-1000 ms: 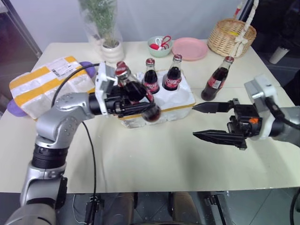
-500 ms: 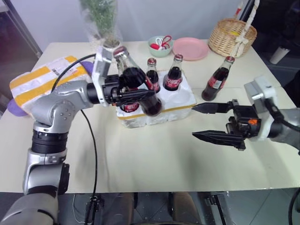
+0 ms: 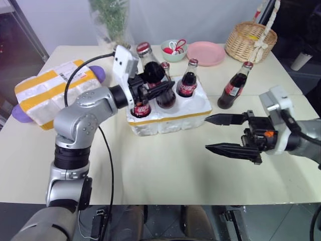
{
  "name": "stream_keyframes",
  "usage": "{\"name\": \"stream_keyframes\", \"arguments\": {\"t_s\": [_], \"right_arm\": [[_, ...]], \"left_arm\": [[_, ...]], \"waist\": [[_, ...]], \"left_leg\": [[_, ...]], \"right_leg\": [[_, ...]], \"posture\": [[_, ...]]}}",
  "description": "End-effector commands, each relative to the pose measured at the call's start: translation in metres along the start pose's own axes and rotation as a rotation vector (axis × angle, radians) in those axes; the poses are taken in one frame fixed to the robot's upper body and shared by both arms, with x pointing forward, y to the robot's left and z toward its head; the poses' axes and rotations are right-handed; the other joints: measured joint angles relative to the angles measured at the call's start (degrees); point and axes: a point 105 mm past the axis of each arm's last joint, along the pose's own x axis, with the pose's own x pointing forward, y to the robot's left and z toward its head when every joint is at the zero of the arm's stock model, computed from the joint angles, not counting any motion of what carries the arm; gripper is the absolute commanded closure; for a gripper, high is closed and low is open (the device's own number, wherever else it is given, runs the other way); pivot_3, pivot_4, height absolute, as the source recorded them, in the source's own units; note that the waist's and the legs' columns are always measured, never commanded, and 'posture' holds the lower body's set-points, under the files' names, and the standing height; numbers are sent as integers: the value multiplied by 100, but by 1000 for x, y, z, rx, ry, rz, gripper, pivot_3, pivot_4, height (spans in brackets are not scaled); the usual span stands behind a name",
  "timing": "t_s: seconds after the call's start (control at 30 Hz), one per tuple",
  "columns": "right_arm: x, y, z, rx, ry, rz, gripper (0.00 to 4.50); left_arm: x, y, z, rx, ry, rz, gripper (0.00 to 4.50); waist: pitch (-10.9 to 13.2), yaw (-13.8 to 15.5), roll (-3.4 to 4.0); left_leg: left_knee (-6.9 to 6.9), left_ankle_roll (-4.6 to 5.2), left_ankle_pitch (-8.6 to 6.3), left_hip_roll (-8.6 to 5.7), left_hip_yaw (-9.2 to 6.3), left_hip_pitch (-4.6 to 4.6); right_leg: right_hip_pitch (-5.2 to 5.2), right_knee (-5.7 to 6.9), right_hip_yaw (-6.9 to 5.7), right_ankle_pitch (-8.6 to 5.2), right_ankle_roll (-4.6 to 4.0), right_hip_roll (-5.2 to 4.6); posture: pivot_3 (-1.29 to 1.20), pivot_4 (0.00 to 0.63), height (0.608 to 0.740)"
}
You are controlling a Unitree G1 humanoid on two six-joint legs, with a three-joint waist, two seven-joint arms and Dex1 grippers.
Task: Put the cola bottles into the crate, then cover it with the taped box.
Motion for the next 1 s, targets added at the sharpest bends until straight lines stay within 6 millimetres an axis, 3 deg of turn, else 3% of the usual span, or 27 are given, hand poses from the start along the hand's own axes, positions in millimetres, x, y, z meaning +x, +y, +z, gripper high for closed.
{"name": "stream_keyframes", "arguments": {"t_s": [0.03, 0.3, 0.4, 0.53, 0.63, 0.77, 1.0], "right_arm": [[-1, 5, 8, -50, -21, 4, 0], [-3, 4, 9, -51, -25, -16, 0], [-2, 5, 9, -51, -31, -22, 0], [-2, 5, 8, -50, -37, -34, 0], [-2, 5, 8, -51, -37, -39, 0], [-2, 5, 10, -54, -39, -42, 0], [-2, 3, 9, -51, -40, -41, 0]], "left_arm": [[-1, 3, -8, -2, 60, 58, 1716], [0, -20, -33, 15, 263, -21, 1716], [3, -14, -37, 3, 266, 21, 1716], [8, -9, -30, -36, 187, 47, 1716], [6, -17, -26, -76, 145, -11, 1716], [-2, -32, -21, -80, 102, -114, 1716], [-26, -38, -6, -42, 52, -219, 1716]], "waist": [[0, 2, 0], [-6, -11, 4], [-9, -6, 5], [-10, -2, 3], [-11, -1, 3], [-11, 1, 3], [-11, -6, 3]], "left_leg": [[0, 0, 0, 0, 0, 0], [0, 0, 0, 0, 1, 2], [0, 0, 0, 0, 0, 5], [-4, 0, -1, 0, 1, 30], [-9, 0, -1, 0, 1, 42], [-15, 0, -1, 0, 2, 47], [-18, 0, -1, 1, 2, 47]], "right_leg": [[0, 0, 0, 0, 0, 0], [3, -1, 0, 0, 1, 0], [8, -2, 0, -1, 1, 0], [36, -9, 0, -1, 2, -1], [45, -11, 0, -2, 1, -1], [47, -12, 0, -3, 1, -1], [45, -13, 0, -3, 0, -1]], "posture": [[0, 150, 737], [0, 150, 737], [0, 150, 737], [0, 150, 737], [0, 150, 737], [0, 150, 737], [0, 150, 737]]}}
